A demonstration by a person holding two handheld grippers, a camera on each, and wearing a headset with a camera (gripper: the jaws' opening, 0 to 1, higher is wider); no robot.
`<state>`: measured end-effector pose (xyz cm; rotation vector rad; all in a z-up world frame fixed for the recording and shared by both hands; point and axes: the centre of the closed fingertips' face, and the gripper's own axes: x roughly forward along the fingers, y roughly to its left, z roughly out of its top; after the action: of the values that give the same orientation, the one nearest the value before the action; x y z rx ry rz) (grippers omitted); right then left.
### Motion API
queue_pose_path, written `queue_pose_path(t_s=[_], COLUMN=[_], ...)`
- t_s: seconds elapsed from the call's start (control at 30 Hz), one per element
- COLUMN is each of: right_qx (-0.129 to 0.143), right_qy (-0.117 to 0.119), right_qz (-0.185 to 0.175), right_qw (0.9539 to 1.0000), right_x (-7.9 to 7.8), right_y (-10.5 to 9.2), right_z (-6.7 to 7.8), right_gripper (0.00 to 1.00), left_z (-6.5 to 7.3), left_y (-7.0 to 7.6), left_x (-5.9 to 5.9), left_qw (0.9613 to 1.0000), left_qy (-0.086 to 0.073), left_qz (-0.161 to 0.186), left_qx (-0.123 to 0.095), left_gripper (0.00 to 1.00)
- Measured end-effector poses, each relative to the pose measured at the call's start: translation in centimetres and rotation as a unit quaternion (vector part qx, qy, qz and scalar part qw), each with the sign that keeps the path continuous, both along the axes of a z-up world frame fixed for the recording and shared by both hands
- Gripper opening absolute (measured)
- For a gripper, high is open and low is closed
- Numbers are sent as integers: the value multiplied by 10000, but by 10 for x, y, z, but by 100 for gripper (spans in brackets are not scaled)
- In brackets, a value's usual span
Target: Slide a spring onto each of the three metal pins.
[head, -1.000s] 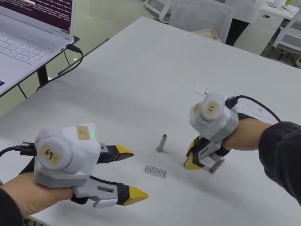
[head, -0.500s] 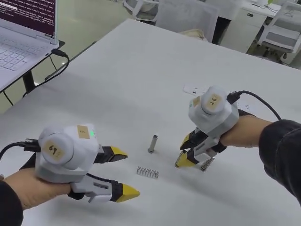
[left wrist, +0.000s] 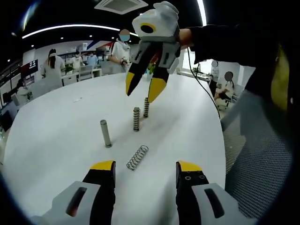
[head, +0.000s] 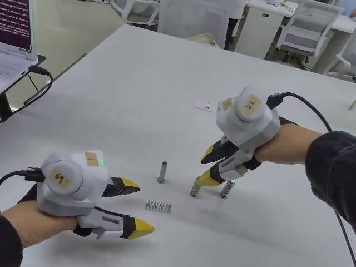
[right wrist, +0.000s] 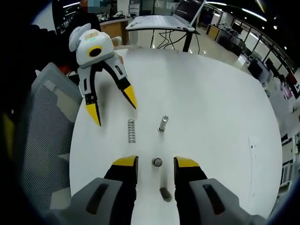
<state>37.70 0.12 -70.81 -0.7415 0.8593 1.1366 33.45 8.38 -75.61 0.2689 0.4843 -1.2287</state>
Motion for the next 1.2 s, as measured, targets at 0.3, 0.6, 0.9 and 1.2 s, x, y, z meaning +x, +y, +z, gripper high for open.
queue_pose_path(t_s=[0.3,0.6,0.9,1.2], right_qx=[354,817,1240,1722], right_qy=[-238,-305,-367,-386], right_qz=[-259,-895,-1619,-2209], right_qw=[9988,9922,9783,9592], right_x=[-18,-49,-75,-93], right_y=[-12,-41,-73,-87], right_z=[18,19,20,17], right_gripper=[32,39,42,45], left_z=[-4,-7,-11,-14], left_y=[-5,-9,-11,-12], left_x=[4,6,7,8], left_qw=[9999,9997,9995,9993], left_qy=[49,63,62,44], left_qz=[-121,-202,-276,-329], left_qx=[56,98,139,167], left_gripper=[46,44,42,38])
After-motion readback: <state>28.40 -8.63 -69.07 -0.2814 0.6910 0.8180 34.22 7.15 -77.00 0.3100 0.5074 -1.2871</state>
